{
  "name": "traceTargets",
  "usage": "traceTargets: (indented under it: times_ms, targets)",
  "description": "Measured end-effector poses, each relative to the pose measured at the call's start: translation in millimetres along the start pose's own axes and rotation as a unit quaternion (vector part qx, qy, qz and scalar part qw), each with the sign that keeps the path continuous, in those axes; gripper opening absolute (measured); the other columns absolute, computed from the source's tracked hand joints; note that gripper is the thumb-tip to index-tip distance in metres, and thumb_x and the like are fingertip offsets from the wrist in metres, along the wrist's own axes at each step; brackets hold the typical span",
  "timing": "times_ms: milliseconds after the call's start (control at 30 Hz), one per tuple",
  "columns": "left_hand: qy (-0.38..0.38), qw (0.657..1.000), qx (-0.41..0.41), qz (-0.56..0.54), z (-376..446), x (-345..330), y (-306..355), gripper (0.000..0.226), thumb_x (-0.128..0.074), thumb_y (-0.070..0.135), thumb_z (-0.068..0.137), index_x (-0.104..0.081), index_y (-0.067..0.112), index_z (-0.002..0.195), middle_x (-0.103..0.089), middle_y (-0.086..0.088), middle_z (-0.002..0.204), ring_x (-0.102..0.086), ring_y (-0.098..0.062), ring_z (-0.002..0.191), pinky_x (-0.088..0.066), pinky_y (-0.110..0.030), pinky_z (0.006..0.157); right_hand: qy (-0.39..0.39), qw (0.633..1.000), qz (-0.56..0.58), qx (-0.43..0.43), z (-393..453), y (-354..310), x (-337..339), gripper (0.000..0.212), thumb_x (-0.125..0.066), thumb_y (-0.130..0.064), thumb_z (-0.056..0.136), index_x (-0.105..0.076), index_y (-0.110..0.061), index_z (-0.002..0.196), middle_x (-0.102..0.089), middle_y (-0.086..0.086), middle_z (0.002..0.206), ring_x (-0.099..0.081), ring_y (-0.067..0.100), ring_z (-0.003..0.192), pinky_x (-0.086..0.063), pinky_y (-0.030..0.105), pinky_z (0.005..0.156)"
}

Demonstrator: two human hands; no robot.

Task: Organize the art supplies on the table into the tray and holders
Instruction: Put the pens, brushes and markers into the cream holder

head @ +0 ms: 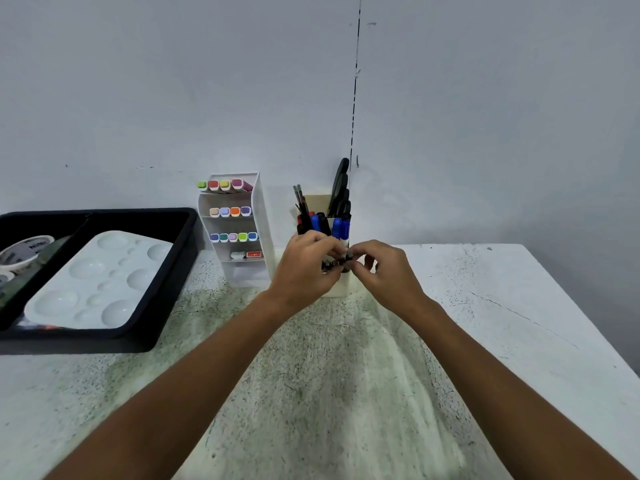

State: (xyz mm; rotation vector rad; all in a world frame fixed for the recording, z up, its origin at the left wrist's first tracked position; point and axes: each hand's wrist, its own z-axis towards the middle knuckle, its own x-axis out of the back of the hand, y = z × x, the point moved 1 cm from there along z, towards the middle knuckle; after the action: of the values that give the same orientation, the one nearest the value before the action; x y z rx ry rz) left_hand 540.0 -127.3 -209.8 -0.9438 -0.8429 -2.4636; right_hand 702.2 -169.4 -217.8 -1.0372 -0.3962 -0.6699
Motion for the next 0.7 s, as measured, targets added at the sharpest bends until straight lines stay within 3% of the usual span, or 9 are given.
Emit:
traceTargets:
  times_ms: [100,367,500,700]
  targets:
    - [-0.006,1.000,0.007,0.000,-1,-3,-3,0.019,-0.077,0.012,0.071,-0.069,0.013,0.088,-0.064,0.001,0.086,-0.058,-0.016,0.082,-0.041,-0.033,0.077,-0.035,0.999,0.024,-0.028,2,5,-1,0.010,-0.068,-0.011,0.087,-0.071,-0.014,0.096,-0.068,-0.005,0.090,-0.057,0.005,0.070,-0.041,0.010,0.061]
    - [-0.013,1.000,0.001,0.010,2,-2,-4,0.017,-0.078,0.013,0.072,-0.071,0.016,0.087,-0.065,0.007,0.082,-0.056,-0.013,0.084,-0.039,-0.032,0.075,-0.080,0.994,0.052,-0.060,3,10,-2,0.007,-0.071,-0.015,0.086,-0.071,-0.017,0.093,-0.068,-0.008,0.086,-0.058,0.002,0.072,-0.040,0.009,0.060]
    - [-0.017,1.000,-0.001,0.006,2,1,-4,0.017,-0.080,0.019,0.074,-0.073,0.018,0.089,-0.068,0.008,0.082,-0.060,-0.013,0.082,-0.045,-0.038,0.076,-0.089,0.992,0.055,-0.068,3,11,-2,0.009,-0.071,-0.016,0.086,-0.069,-0.023,0.091,-0.069,-0.010,0.088,-0.060,0.005,0.076,-0.040,0.010,0.061]
    - [-0.049,0.998,0.022,-0.029,-5,21,-10,0.042,-0.082,0.015,0.073,-0.069,0.014,0.112,-0.070,0.000,0.104,-0.061,-0.013,0.096,-0.051,-0.031,0.085,-0.090,0.994,0.034,-0.059,3,9,-1,0.035,-0.073,-0.011,0.082,-0.067,-0.017,0.117,-0.066,-0.010,0.104,-0.060,0.002,0.092,-0.045,0.014,0.072]
